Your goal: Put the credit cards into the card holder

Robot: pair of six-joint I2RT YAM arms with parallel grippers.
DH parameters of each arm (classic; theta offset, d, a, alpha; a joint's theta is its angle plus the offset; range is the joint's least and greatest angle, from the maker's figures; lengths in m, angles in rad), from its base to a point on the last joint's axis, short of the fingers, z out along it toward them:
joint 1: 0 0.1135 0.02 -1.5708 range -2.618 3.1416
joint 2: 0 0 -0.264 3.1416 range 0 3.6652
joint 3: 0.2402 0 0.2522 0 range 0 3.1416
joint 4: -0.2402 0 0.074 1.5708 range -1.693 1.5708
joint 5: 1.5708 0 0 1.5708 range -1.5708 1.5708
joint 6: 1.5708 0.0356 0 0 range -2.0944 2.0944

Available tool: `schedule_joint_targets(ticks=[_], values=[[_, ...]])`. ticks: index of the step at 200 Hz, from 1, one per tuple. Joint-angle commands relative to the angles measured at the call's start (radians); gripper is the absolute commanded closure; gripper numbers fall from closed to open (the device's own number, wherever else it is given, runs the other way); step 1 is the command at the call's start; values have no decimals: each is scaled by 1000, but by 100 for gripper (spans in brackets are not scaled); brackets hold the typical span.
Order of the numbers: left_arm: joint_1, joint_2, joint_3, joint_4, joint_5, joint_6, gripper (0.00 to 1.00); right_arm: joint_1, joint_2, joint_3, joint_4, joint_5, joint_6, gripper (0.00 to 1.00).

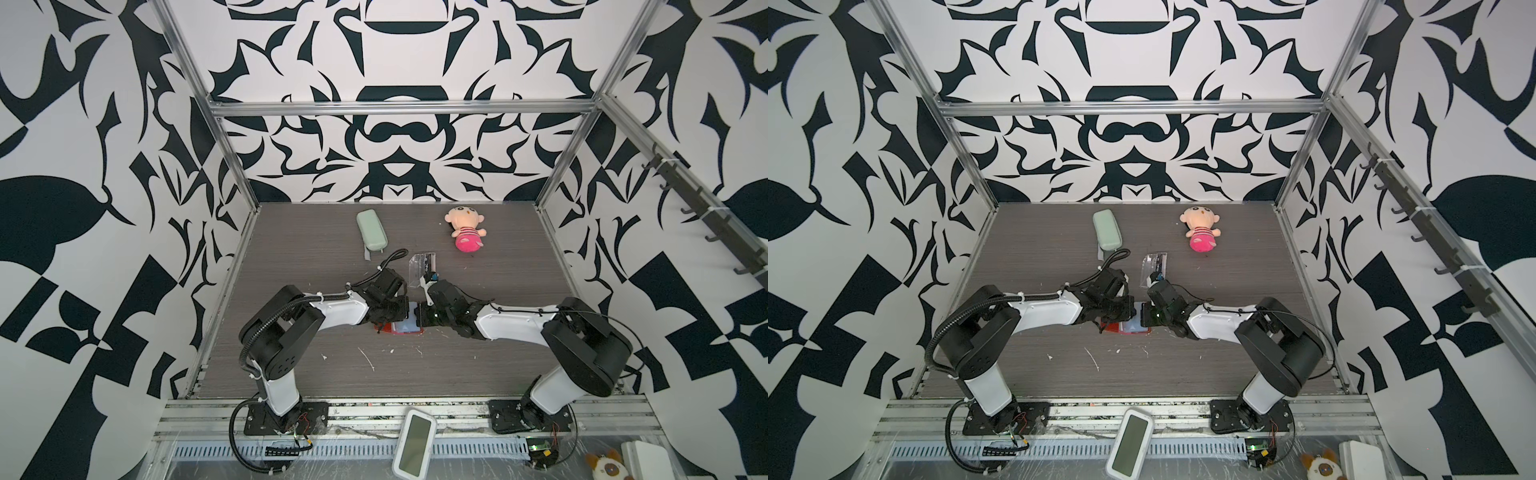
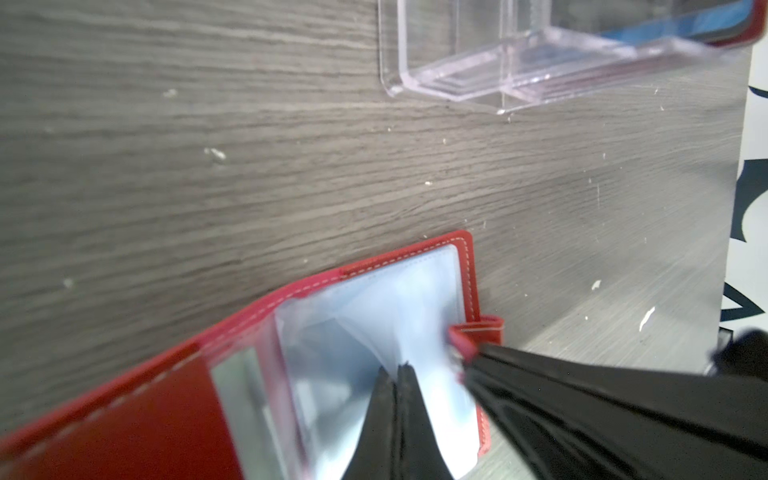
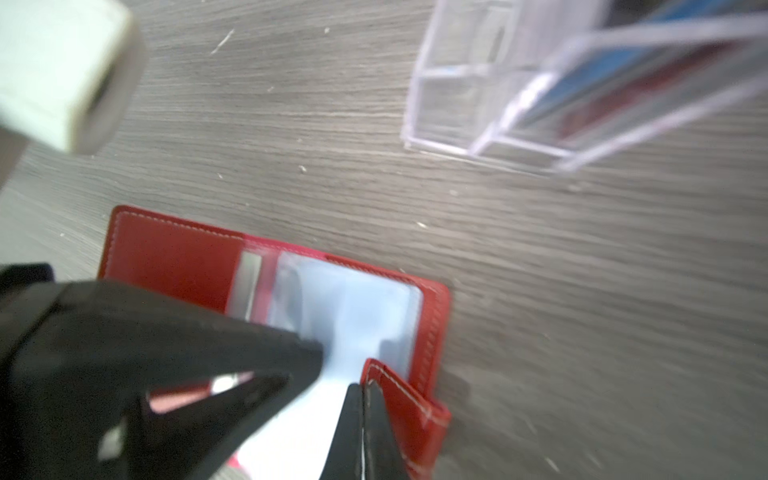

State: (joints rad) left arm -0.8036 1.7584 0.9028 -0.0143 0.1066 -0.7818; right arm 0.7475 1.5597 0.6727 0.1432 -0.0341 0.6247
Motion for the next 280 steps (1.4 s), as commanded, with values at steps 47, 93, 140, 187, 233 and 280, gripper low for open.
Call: schedule_joint_targets(ticks=[47,93,140,187,233,280], values=[[-1,-112,-65,-5,-85,-4,100,0,-176,14,-204,181,-57,80],[-2,-151,-114,57,-86,-11,100,1,-215,16,-187,74,-104,76],[-2,-175,-146,96,-96,-10,100,2,-144,45,-153,-104,-113,84],[-2,-172,-150,109,-87,-8,100,8,-58,58,-72,-187,-82,89],[-2,-165,-150,119,-76,-7,100,14,-2,80,-24,-202,-53,90],[-2,-176,-154,131,-65,3,79,15,34,91,23,-220,-33,85]])
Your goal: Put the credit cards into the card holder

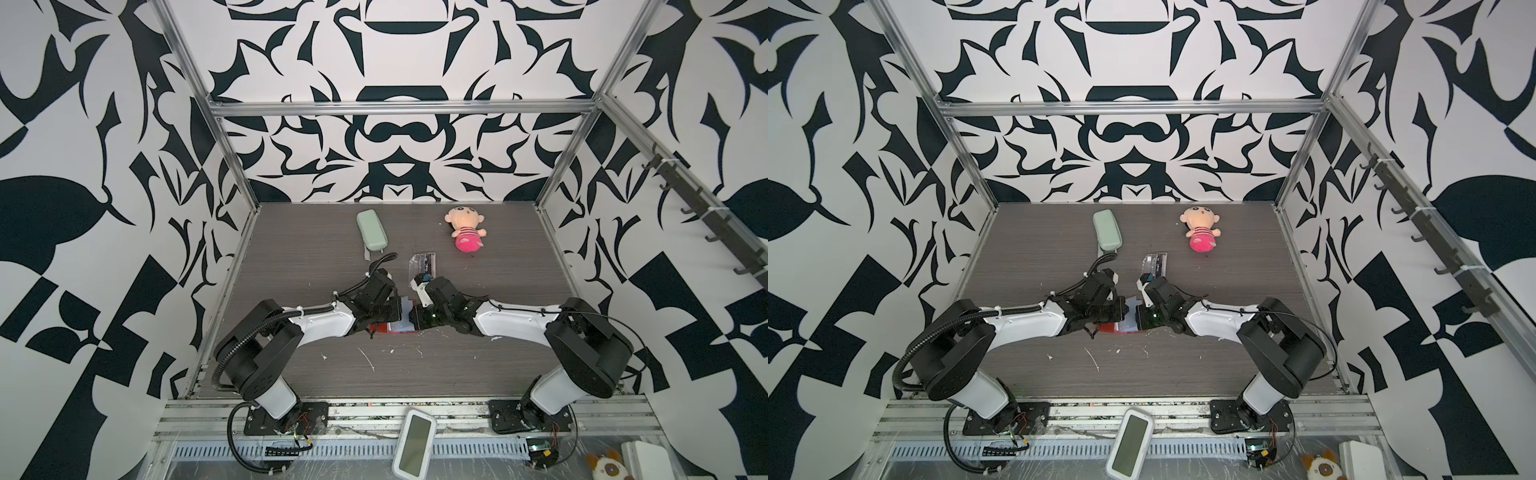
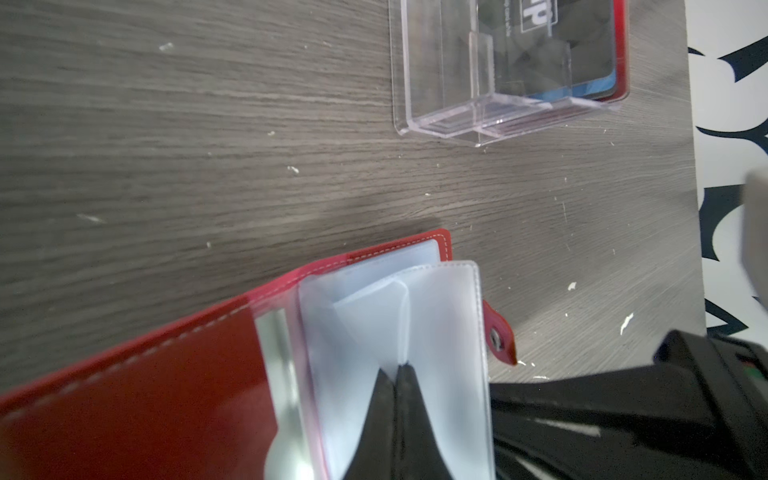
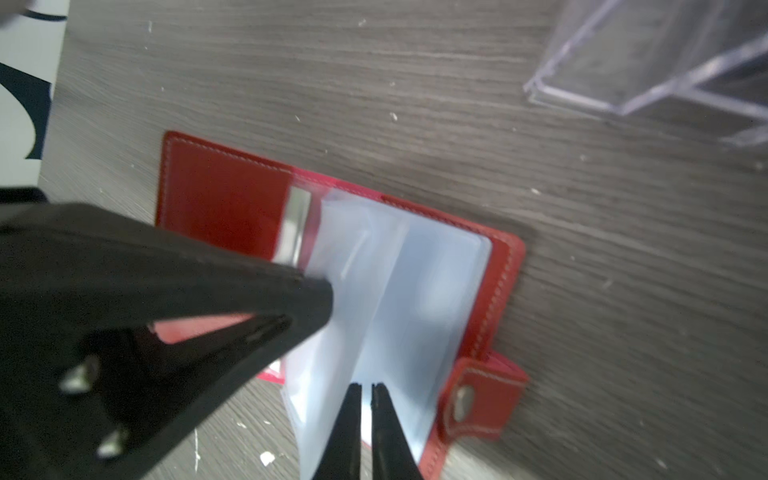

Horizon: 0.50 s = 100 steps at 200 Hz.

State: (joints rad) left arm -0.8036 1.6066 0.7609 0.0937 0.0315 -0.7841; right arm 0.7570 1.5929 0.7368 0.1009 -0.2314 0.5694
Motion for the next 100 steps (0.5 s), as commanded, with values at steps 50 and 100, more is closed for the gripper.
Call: schedule_joint_targets(ticks=[50,100], values=[[-2,-157,-73,1,-98,17,53,10,33,40,124,-79,38,80],[-2,-282,-121,-60,-179,49,55,29,91,86,136,-117,41,74]])
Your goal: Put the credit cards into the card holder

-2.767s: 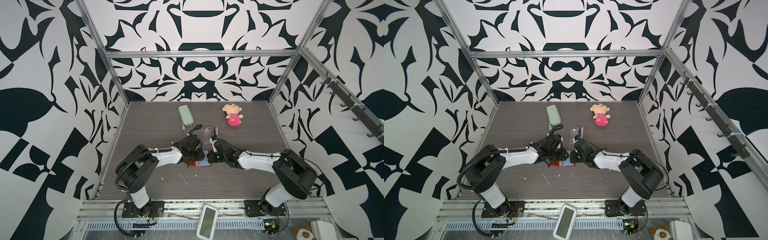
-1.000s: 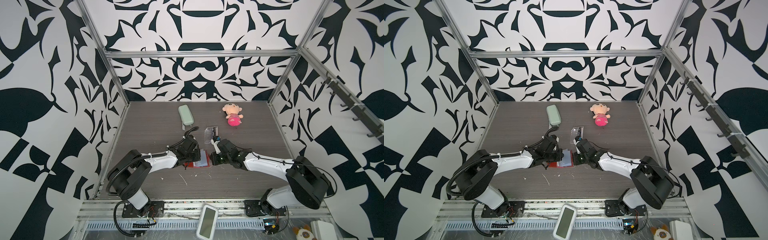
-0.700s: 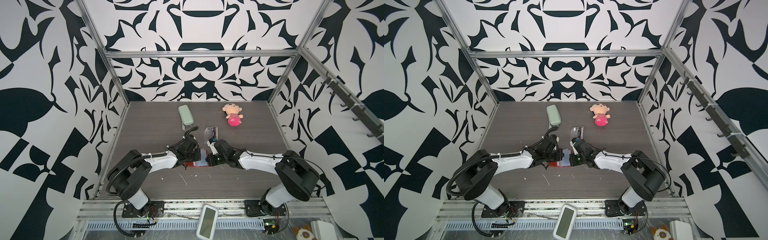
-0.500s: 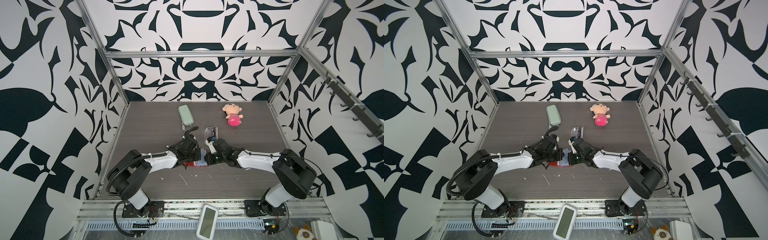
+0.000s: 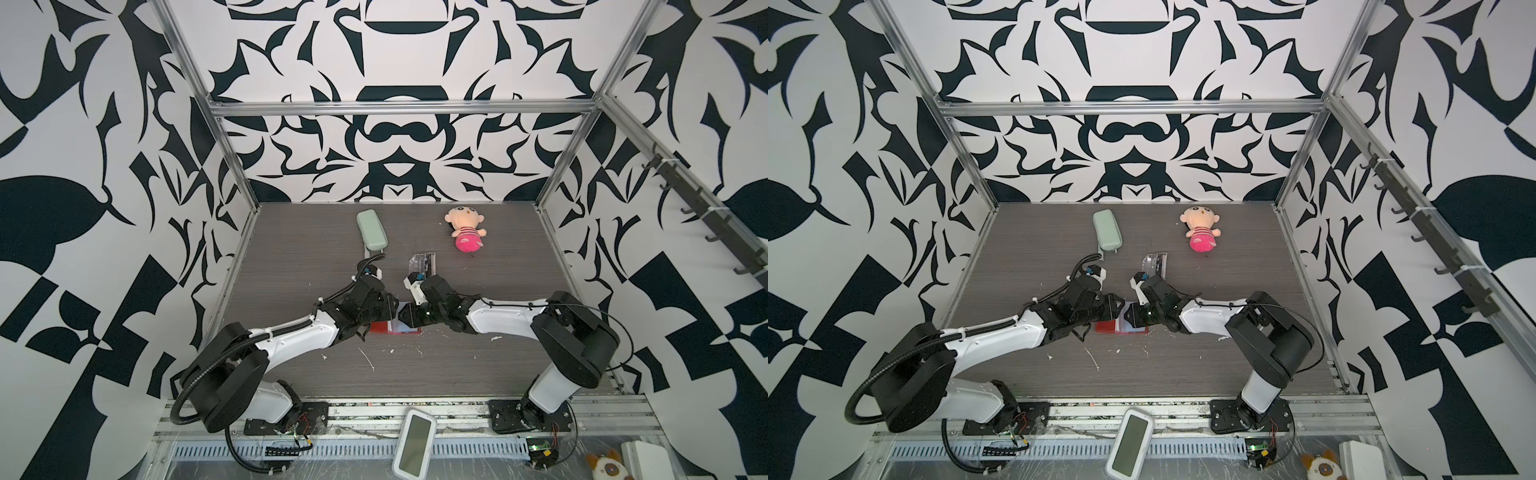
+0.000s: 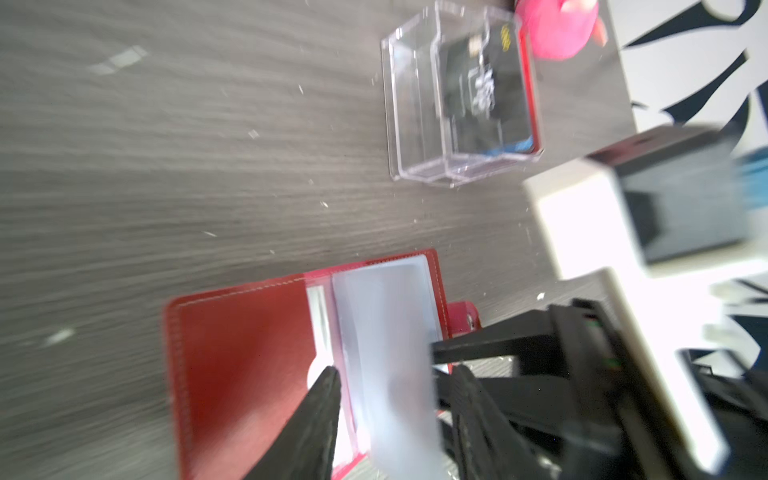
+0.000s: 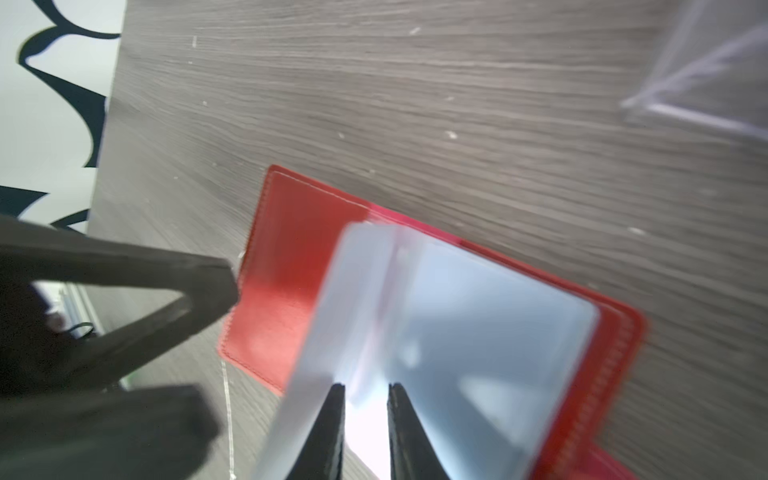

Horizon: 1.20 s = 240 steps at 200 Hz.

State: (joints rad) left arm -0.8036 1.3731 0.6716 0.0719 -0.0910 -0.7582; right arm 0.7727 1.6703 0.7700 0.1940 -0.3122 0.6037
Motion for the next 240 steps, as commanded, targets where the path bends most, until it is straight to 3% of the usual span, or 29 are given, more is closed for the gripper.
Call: schedule_joint_targets(ticks=[1,47,83,125,195,240], values=[[-2,-50,-32,-37,-57,23,55,14,14,54,43,-37,7,74],[-2,-91,-73,-17,-71,26,62,27,62,85,32,-28,8,71],[-1,-9,-54,-3,-9,30,74,34,83,99,13,-16,5,71],[-2,83,-15,-32,-16,18,79,39,83,103,4,-10,5,72],[-2,172,23,-164,-116,18,80,39,57,104,-118,125,2,72],[-2,203,26,-187,-116,36,80,39,55,106,-168,168,9,70]])
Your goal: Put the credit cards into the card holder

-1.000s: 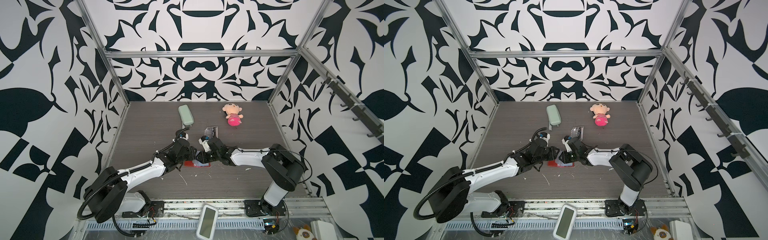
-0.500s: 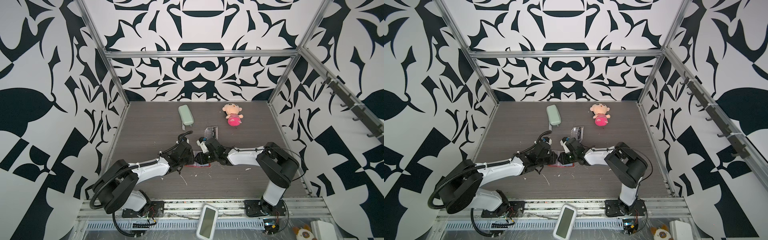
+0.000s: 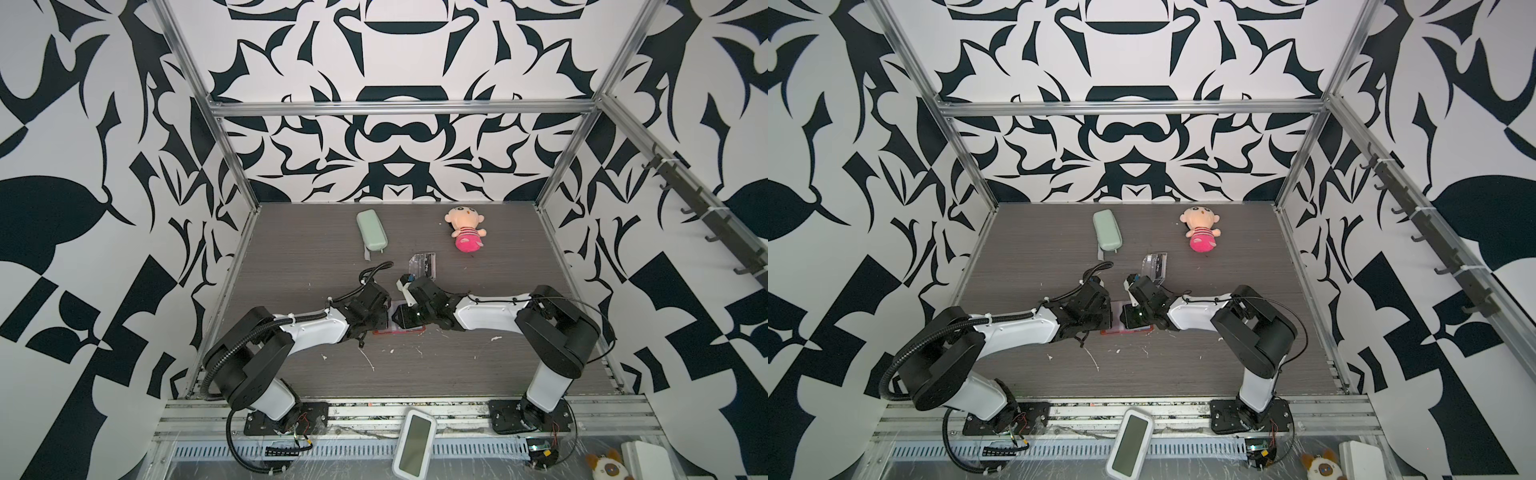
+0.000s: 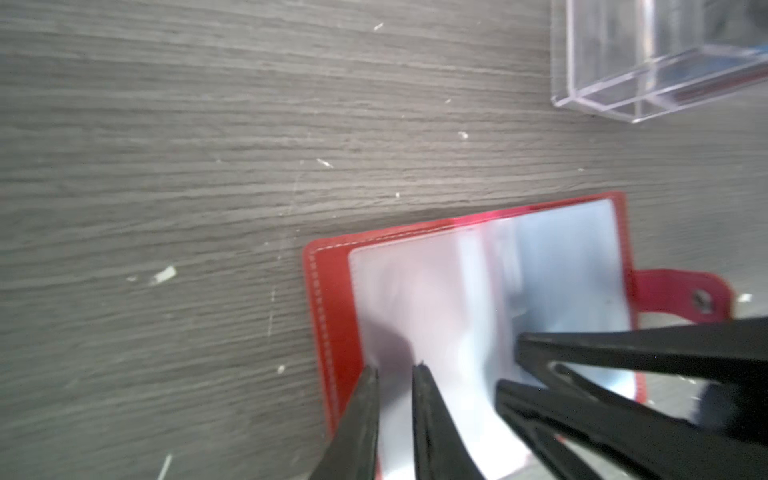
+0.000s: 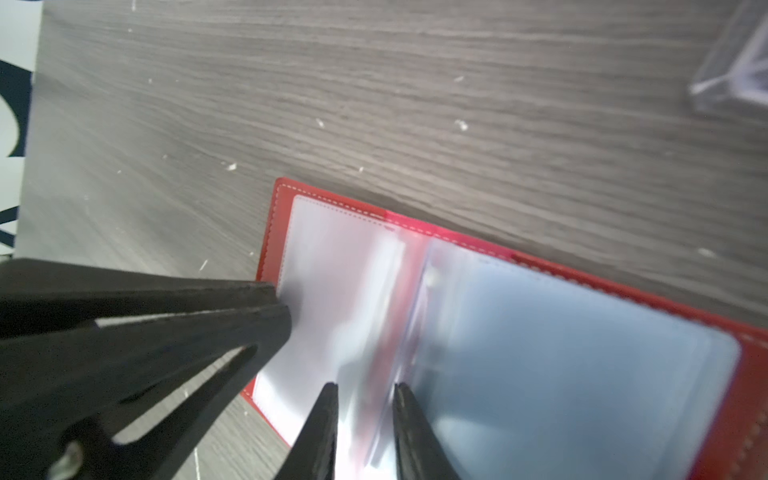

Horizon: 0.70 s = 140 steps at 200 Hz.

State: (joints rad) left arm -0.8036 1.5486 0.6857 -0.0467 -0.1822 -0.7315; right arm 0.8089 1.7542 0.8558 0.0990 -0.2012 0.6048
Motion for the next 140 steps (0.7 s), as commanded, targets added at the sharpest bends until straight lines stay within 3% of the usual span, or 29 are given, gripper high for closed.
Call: schedule_joint_targets(ticks=[1,75,140], values=[[-2,27,11,-69,-24,10,80,3,-28,20,-73,56,8,70],[-2,-11,77,-155,-54,49,77,3,-145,30,-82,45,-21,60],[13,-11,270,-264,-71,135,60,-78,-231,153,-300,121,-122,58]])
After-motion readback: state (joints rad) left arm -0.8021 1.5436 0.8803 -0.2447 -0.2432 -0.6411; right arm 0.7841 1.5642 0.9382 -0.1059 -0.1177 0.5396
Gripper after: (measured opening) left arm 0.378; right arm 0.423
